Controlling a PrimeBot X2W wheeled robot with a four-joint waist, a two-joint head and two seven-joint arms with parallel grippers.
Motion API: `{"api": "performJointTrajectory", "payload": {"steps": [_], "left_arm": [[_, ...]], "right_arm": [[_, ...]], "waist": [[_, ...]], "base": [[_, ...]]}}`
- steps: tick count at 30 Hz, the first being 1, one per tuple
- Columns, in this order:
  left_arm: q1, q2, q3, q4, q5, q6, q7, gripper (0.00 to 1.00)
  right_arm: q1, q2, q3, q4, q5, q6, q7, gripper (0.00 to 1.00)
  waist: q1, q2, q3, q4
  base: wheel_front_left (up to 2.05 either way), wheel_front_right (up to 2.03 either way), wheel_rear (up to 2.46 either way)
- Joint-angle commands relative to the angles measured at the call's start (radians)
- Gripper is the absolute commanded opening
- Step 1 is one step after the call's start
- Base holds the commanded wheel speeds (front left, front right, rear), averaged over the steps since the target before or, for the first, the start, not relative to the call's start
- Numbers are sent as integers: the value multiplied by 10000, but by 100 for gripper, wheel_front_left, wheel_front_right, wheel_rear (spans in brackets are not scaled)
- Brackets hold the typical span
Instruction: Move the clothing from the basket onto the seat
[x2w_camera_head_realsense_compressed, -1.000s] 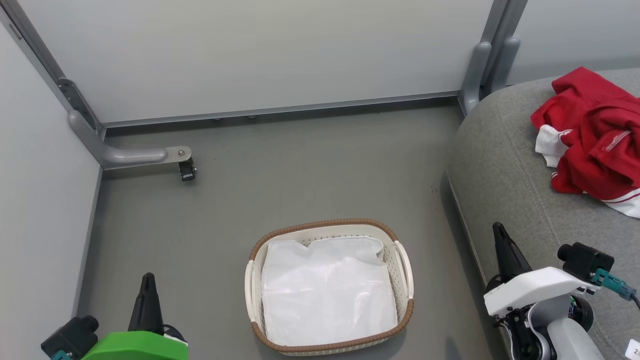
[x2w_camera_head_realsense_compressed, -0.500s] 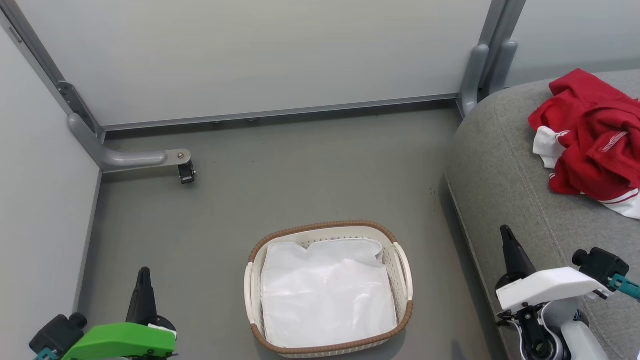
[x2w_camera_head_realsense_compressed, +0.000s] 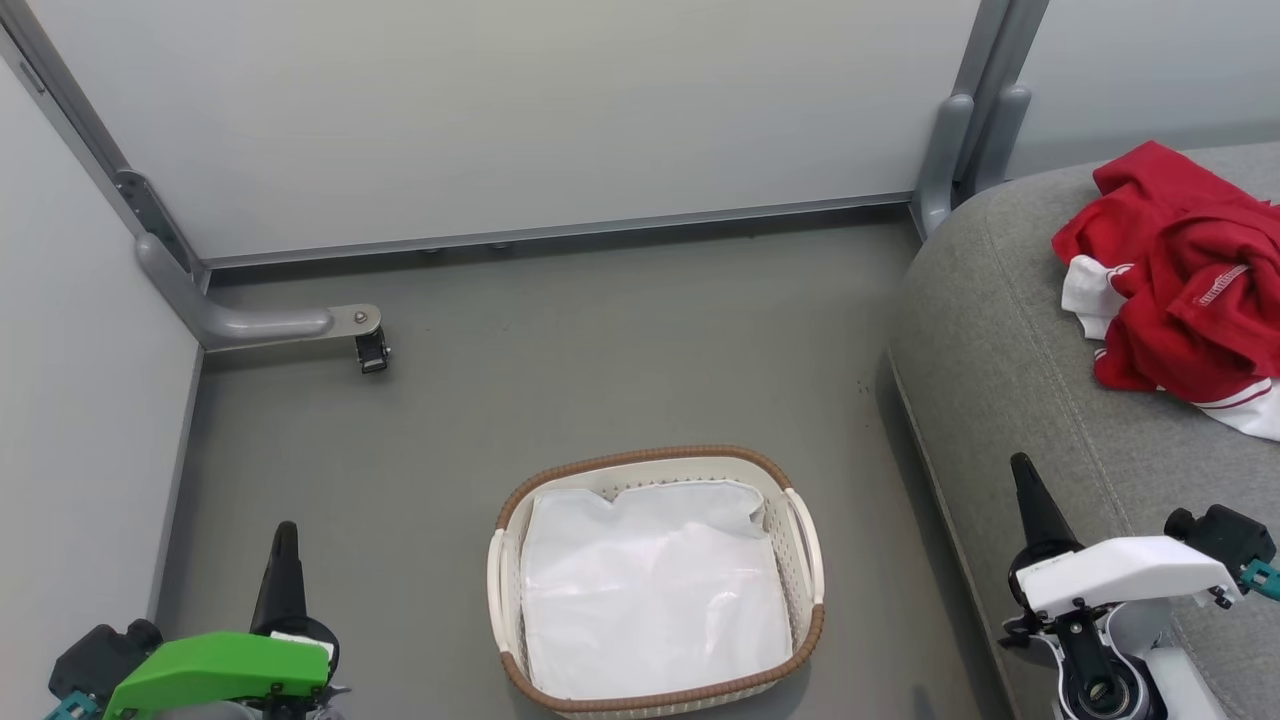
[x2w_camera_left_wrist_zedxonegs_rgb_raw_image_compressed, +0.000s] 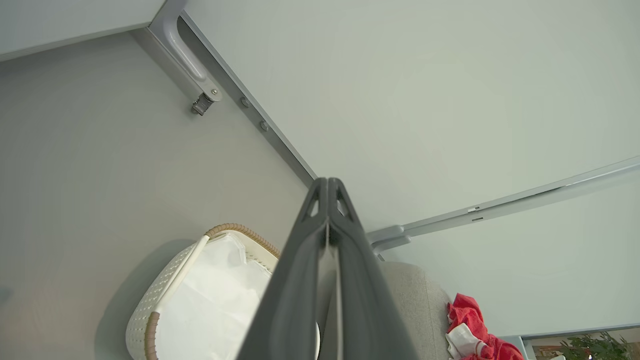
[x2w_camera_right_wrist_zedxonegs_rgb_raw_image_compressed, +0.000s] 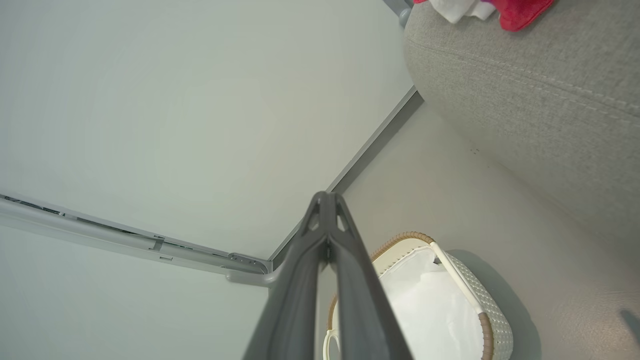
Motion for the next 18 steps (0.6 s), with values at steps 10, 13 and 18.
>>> {"api": "performJointTrajectory", "payload": {"steps": [10, 13, 18], "left_arm": [[-417, 98, 174, -44, -1140, -99, 324, 0], [-462, 98, 204, -39, -1403, -115, 400, 0], [-516, 99, 260, -29, -1846, -125, 526, 0]], "right_arm": [[58, -66, -206, -227, 1257, -6, 318, 0], [75, -68, -245, -246, 1541, -7, 389, 0], [100, -73, -315, -281, 2036, -7, 522, 0]], "waist": [[0, 0, -58, -24], [0, 0, -74, -31], [0, 0, -102, -43]], "base": [[0, 0, 0], [0, 0, 0], [0, 0, 0]]}}
